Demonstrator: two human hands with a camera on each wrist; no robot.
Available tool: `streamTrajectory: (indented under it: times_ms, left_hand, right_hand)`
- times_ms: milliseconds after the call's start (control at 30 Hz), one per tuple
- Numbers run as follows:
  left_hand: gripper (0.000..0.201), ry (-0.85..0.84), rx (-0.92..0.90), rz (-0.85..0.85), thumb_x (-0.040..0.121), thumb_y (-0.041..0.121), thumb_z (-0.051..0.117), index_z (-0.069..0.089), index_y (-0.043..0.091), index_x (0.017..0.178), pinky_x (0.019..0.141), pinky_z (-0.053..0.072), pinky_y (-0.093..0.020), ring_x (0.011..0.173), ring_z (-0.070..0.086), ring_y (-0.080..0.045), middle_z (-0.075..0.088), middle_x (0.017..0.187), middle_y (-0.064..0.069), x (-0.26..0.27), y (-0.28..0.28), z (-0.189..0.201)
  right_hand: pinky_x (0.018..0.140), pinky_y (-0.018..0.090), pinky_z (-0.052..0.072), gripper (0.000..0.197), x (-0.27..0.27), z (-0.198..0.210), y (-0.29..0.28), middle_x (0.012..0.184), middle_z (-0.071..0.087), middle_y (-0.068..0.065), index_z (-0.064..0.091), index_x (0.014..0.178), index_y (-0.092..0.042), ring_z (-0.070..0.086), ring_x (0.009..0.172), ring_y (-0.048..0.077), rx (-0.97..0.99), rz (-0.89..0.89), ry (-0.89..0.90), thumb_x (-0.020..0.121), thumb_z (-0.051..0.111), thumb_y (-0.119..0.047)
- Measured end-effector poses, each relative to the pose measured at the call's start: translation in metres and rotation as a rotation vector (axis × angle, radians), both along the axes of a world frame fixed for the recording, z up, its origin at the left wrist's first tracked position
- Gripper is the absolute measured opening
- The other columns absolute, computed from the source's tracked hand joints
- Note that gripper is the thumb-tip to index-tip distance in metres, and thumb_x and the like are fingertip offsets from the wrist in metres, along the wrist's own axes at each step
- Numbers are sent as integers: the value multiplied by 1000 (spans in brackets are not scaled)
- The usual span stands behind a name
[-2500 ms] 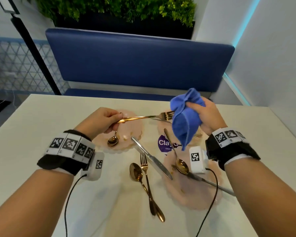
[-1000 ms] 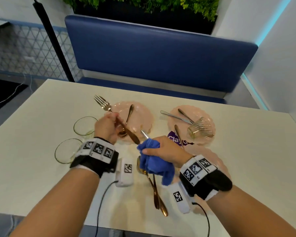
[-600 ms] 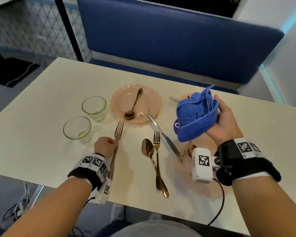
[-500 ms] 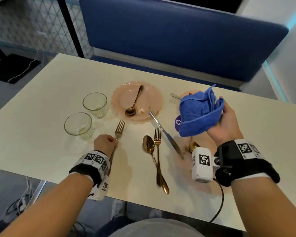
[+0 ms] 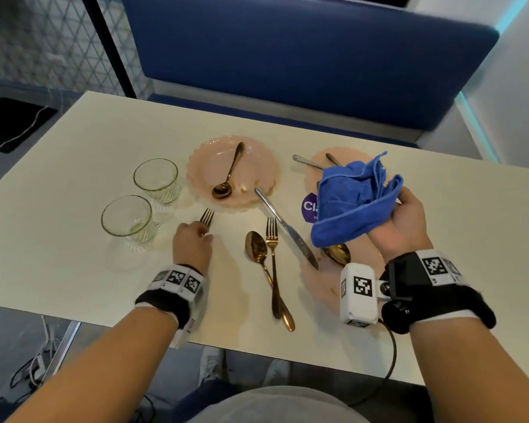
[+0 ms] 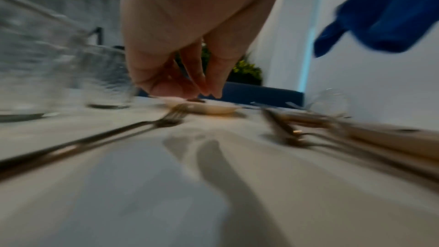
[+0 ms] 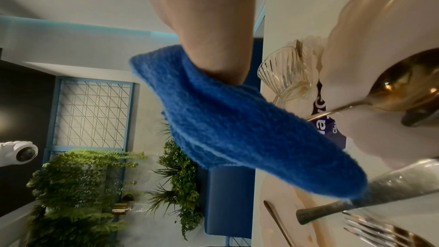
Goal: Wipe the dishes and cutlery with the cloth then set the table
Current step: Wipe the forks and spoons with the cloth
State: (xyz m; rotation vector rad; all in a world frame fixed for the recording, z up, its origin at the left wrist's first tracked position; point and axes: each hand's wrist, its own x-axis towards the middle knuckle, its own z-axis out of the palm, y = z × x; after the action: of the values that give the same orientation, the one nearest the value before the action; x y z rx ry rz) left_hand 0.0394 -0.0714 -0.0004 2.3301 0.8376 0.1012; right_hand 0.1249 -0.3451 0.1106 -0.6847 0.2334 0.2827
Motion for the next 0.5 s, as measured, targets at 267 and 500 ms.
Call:
streamTrajectory:
  times_ms: [267,500]
  left_hand:
    - [27,328,-169,-317,87,33,61,62,7,94,79,51,-28,82,63,-19,63,85,-6,13,-108,-6]
    - [20,415,-144,-289,89,24,59,58,5,83,69,45,-25,80,59,-22,59,85,-9,21,-107,-10]
  right_hand:
    - [50,31,58,44,-13,3,-4,72,75,6,77,60,-11,73,67,18,12,-6,-1,83,42,-25]
    - [59,37,60,31,-15,-6,-17,86,75,12,78,75,-5,73,78,24,63,72,12,50,69,-21]
